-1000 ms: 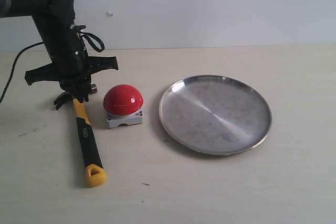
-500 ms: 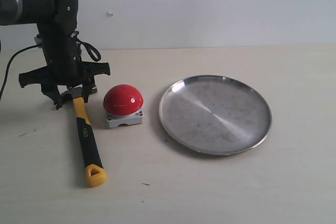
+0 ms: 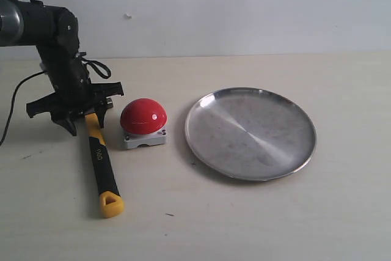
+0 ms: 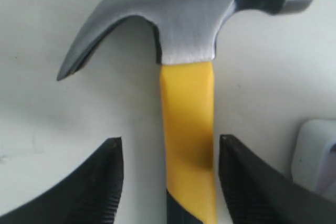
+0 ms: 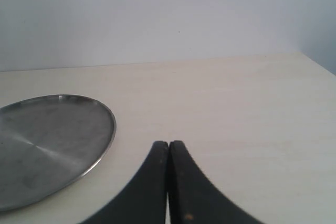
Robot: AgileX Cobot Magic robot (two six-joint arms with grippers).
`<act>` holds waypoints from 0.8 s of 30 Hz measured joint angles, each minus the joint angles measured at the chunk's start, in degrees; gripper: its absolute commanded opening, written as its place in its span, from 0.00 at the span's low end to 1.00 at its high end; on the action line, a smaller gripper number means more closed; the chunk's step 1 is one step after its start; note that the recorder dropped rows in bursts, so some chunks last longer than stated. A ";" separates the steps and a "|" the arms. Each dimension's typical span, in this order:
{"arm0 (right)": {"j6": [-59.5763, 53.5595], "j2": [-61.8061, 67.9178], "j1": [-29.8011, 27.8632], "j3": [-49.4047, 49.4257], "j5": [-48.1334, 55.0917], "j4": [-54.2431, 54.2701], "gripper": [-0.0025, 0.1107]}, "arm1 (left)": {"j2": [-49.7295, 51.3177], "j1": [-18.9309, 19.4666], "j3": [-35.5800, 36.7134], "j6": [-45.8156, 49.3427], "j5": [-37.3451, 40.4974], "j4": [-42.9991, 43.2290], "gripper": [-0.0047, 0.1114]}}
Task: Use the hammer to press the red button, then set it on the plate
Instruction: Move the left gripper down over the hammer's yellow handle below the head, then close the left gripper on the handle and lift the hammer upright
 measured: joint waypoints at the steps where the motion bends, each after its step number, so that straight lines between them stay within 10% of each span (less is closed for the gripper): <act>1: 0.00 0.00 0.00 0.00 0.00 0.00 0.02 | 0.12 0.13 0.00 0.13 -0.65 0.00 0.50; 24: 0.00 0.00 0.00 0.00 0.00 0.00 0.02 | 4.65 0.51 -5.19 1.73 2.63 -0.66 0.49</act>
